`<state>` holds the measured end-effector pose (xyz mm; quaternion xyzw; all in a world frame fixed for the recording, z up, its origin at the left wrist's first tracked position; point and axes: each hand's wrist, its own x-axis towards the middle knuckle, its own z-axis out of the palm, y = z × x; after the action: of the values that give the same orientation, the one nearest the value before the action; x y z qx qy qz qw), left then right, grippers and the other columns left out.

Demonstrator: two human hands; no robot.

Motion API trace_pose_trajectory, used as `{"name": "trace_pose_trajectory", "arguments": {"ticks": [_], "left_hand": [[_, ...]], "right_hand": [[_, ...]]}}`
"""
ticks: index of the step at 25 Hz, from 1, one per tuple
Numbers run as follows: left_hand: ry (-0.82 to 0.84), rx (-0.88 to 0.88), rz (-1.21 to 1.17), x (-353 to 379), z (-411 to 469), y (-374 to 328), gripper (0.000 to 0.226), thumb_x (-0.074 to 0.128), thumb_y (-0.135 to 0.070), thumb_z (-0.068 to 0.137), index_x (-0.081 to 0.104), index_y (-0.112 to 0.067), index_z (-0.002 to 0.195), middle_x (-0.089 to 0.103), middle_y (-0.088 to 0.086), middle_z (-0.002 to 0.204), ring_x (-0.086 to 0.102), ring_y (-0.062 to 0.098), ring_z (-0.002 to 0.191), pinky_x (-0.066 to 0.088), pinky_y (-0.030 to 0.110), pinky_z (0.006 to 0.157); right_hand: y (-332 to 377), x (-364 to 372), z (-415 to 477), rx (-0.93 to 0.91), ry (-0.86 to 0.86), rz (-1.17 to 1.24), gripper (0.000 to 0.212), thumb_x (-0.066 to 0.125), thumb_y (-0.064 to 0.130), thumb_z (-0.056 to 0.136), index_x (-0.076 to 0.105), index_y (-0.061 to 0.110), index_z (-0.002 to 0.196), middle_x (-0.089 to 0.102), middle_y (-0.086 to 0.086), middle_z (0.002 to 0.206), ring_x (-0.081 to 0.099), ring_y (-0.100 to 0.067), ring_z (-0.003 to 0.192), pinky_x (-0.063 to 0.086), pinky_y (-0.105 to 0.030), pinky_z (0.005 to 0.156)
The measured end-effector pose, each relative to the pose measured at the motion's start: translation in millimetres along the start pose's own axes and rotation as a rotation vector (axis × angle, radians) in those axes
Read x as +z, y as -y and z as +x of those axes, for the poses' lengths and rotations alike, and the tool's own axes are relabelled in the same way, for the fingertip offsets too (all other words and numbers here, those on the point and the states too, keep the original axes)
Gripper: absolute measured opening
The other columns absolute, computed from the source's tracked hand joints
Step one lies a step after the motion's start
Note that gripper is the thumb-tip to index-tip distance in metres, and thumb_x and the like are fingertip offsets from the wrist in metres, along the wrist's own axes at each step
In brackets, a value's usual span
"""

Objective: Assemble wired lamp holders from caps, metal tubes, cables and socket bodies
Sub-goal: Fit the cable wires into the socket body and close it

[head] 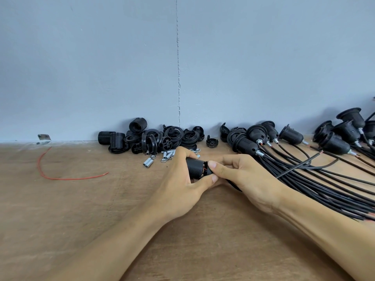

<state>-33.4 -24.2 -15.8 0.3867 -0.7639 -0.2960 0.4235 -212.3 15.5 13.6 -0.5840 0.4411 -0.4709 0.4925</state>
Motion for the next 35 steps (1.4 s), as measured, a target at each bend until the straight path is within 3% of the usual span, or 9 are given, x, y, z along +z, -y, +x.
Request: {"name": "trace_pose_trajectory", "arguments": {"ticks": [5, 9, 13, 17, 23, 26, 30, 32, 35], "left_hand": [[0.05, -0.056, 0.0, -2.6, 2.5, -1.5, 0.046, 0.074, -0.058, 0.076, 0.039, -0.04, 0.099, 0.059, -0.01, 0.084, 0.054, -0.007, 0.076, 0.039, 0.009, 0.064], [0.001, -0.119, -0.022, -4.2, 9.3, -5.2, 0.059, 0.073, -0.073, 0.058, 0.045, -0.039, 0.097, 0.063, -0.014, 0.087, 0.056, -0.009, 0.078, 0.041, 0.01, 0.063], [0.043, -0.119, -0.043, -7.4, 12.2, -1.4, 0.059, 0.086, -0.061, 0.057, 0.05, -0.037, 0.098, 0.062, -0.031, 0.096, 0.058, -0.011, 0.083, 0.04, 0.005, 0.067], [0.052, -0.083, 0.001, -7.6, 12.3, 5.2, 0.049, 0.088, -0.04, 0.069, 0.049, -0.04, 0.099, 0.065, -0.018, 0.092, 0.06, -0.006, 0.085, 0.043, 0.007, 0.067], [0.115, -0.066, 0.058, -8.3, 13.3, 3.6, 0.041, 0.08, -0.055, 0.074, 0.048, -0.039, 0.094, 0.063, -0.022, 0.087, 0.057, -0.008, 0.078, 0.039, 0.011, 0.063], [0.187, -0.069, 0.084, -9.2, 14.4, 3.5, 0.04, 0.081, -0.048, 0.081, 0.044, -0.037, 0.095, 0.058, -0.016, 0.082, 0.054, -0.011, 0.074, 0.037, 0.014, 0.062], [0.244, -0.077, 0.09, -10.4, 17.2, 3.1, 0.041, 0.082, -0.044, 0.082, 0.045, -0.033, 0.094, 0.054, -0.016, 0.082, 0.05, -0.014, 0.07, 0.036, 0.009, 0.061], [0.242, -0.087, 0.084, -10.7, 16.9, 2.4, 0.044, 0.083, -0.049, 0.078, 0.045, -0.035, 0.095, 0.056, -0.016, 0.085, 0.051, -0.013, 0.072, 0.037, 0.012, 0.061], [0.21, -0.114, 0.054, -9.4, 13.9, -0.6, 0.06, 0.081, -0.065, 0.057, 0.046, -0.034, 0.095, 0.061, -0.017, 0.086, 0.054, -0.008, 0.072, 0.042, 0.019, 0.066]], "right_hand": [[-1.1, -5.8, 3.6, 0.041, 0.039, -0.132, 0.035, 0.06, 0.033, 0.098, 0.071, 0.002, 0.108, 0.077, -0.016, 0.097, 0.075, -0.029, 0.091, 0.054, -0.031, 0.095], [5.1, -9.8, 7.1, 0.012, 0.068, -0.209, 0.03, 0.055, 0.035, 0.1, 0.071, 0.017, 0.117, 0.077, -0.005, 0.099, 0.076, -0.03, 0.086, 0.053, -0.022, 0.086], [6.8, -19.6, 8.5, 0.008, 0.16, -0.289, 0.03, 0.059, 0.029, 0.098, 0.067, 0.02, 0.126, 0.075, -0.013, 0.107, 0.073, -0.027, 0.088, 0.051, -0.027, 0.098], [5.5, -20.7, 9.3, -0.024, 0.15, -0.319, 0.029, 0.058, 0.028, 0.099, 0.068, 0.019, 0.125, 0.076, -0.01, 0.101, 0.071, -0.022, 0.08, 0.053, -0.025, 0.091], [8.7, -25.6, 9.3, -0.041, 0.136, -0.363, 0.033, 0.058, 0.038, 0.093, 0.072, 0.017, 0.115, 0.076, -0.012, 0.095, 0.07, -0.024, 0.077, 0.055, -0.028, 0.085], [13.4, -31.6, 10.1, -0.028, 0.197, -0.406, 0.03, 0.057, 0.031, 0.097, 0.071, 0.014, 0.117, 0.074, -0.02, 0.095, 0.071, -0.027, 0.078, 0.058, -0.032, 0.084], [14.1, -34.1, 9.7, -0.025, 0.228, -0.463, 0.026, 0.057, 0.029, 0.099, 0.071, 0.017, 0.118, 0.075, -0.018, 0.094, 0.072, -0.025, 0.078, 0.057, -0.029, 0.084], [11.4, -32.4, 9.9, -0.029, 0.224, -0.462, 0.028, 0.057, 0.031, 0.099, 0.07, 0.017, 0.119, 0.075, -0.016, 0.095, 0.071, -0.024, 0.078, 0.056, -0.028, 0.084], [5.5, -29.6, 10.4, -0.047, 0.215, -0.456, 0.023, 0.057, 0.027, 0.101, 0.07, 0.021, 0.12, 0.076, -0.012, 0.1, 0.073, -0.026, 0.085, 0.057, -0.032, 0.089]]}}
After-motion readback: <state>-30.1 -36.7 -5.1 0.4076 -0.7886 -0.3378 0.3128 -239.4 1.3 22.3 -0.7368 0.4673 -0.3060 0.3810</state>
